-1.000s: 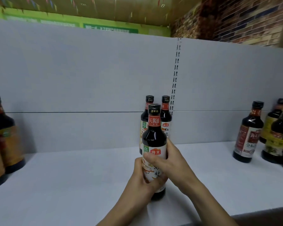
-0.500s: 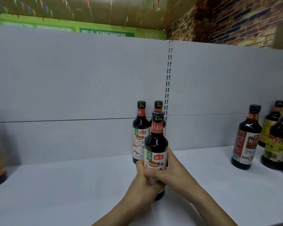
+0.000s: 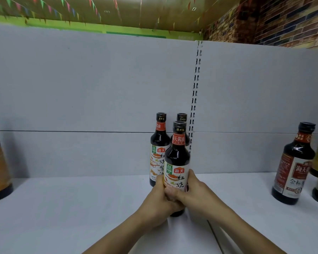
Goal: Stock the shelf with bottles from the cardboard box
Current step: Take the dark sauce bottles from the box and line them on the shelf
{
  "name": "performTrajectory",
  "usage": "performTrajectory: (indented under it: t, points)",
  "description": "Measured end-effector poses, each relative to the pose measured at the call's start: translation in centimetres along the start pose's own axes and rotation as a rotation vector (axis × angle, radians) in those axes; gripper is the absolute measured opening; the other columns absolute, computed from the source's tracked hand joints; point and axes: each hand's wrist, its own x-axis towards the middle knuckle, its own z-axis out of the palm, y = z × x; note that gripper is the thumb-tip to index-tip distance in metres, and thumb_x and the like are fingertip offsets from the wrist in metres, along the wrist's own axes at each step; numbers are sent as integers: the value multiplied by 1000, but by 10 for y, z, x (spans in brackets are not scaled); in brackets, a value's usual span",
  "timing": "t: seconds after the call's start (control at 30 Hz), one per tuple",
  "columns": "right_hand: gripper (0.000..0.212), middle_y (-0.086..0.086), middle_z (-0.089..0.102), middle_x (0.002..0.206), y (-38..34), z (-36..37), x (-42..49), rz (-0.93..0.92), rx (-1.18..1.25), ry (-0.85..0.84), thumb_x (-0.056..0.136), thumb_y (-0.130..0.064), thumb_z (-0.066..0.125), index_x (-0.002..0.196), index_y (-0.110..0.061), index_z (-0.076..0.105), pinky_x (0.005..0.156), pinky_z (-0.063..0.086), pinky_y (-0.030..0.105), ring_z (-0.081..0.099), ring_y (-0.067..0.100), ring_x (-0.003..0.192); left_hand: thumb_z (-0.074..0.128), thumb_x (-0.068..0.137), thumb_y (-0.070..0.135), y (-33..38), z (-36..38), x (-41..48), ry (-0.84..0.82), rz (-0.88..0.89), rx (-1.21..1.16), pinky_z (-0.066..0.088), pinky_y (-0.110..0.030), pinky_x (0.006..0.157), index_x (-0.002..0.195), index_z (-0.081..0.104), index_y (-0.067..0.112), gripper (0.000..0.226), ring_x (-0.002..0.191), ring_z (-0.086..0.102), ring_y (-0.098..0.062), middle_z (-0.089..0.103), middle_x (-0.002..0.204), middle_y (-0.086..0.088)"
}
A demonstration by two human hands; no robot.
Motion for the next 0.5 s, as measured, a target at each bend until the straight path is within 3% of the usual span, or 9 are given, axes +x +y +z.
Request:
performTrajectory:
  t: [0.13, 0.3, 0.4, 0.5]
  points:
    - [57, -32, 61, 103, 4, -7, 5, -1, 0, 0, 84, -52, 76, 125, -38, 40, 86, 51, 20, 64, -4, 98, 78, 82, 3, 4, 5, 9, 6, -11, 26, 56, -29, 101, 135, 42, 31, 70, 117, 66, -9, 67, 126, 14]
    - [63, -24, 68, 111, 14, -15, 11, 13, 24, 14, 76, -47, 85, 122, -37, 44, 93, 59, 33, 68, -1, 102, 79, 81, 4, -1, 5, 13, 8, 8, 60, 57, -29, 98, 133, 45, 34, 69, 115, 67, -6, 69, 124, 14]
    - [62, -23, 69, 110, 19, -15, 12, 12, 22, 1, 71, -42, 89, 116, -39, 45, 90, 61, 33, 69, 0, 99, 84, 80, 23, -12, 3, 8, 69, 35, 148, 56, -20, 86, 128, 47, 38, 62, 104, 66, 6, 69, 115, 26]
    - [61, -22, 70, 108, 22, -15, 13, 7, 33, 1, 72, -38, 90, 114, -39, 46, 86, 60, 28, 70, -1, 97, 81, 81, 39, -16, 4, 2, 110, 74, 240, 54, -17, 89, 126, 48, 44, 56, 108, 62, 9, 66, 118, 33]
